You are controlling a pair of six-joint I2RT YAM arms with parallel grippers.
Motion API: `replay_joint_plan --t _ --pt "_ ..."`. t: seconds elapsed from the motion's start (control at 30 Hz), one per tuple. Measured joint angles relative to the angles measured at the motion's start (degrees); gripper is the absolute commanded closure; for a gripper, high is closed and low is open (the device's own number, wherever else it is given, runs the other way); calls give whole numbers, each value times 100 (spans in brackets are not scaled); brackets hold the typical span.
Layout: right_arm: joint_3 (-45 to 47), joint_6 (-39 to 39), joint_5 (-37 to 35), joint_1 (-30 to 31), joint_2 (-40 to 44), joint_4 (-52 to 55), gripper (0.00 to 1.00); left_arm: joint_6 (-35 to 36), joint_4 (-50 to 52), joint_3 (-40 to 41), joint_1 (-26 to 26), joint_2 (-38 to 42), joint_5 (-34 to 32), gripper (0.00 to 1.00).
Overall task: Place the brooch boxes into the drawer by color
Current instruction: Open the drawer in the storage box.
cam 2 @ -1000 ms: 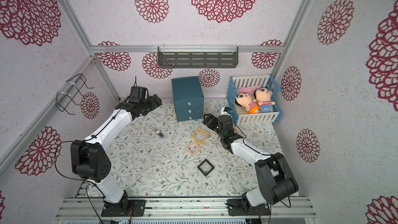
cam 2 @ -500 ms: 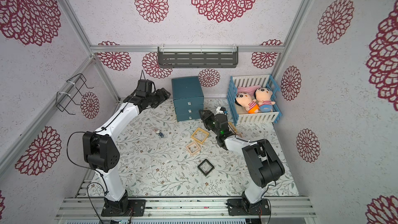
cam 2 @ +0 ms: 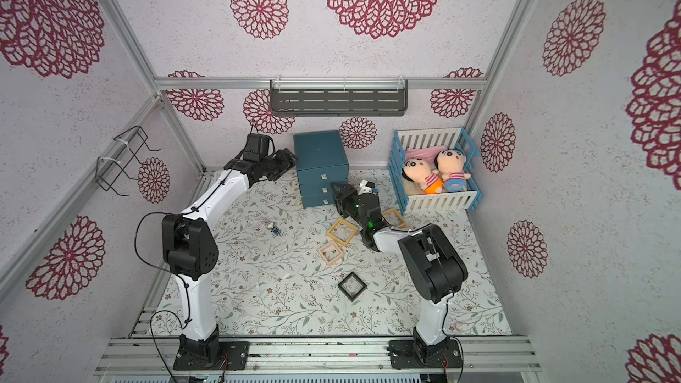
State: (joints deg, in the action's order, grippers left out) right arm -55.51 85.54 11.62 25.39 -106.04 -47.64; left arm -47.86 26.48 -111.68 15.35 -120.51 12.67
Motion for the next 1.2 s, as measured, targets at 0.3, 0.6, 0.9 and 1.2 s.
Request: replay_joint_plan --t 0.3,0.6,0.9,1.2 --pt "-315 238 -2 70 -354 -179 50 -28 -4 -122 0 -146 125 37" --pt "-809 409 -24 92 -809 -258 58 -42 0 -153 4 -155 160 42" --pt "-1429 492 -85 92 -1215 -223 64 -44 22 -212 4 -188 144 43" --pt "-1766 511 -164 87 -1436 -114 81 -46 52 -282 4 -199 131 44"
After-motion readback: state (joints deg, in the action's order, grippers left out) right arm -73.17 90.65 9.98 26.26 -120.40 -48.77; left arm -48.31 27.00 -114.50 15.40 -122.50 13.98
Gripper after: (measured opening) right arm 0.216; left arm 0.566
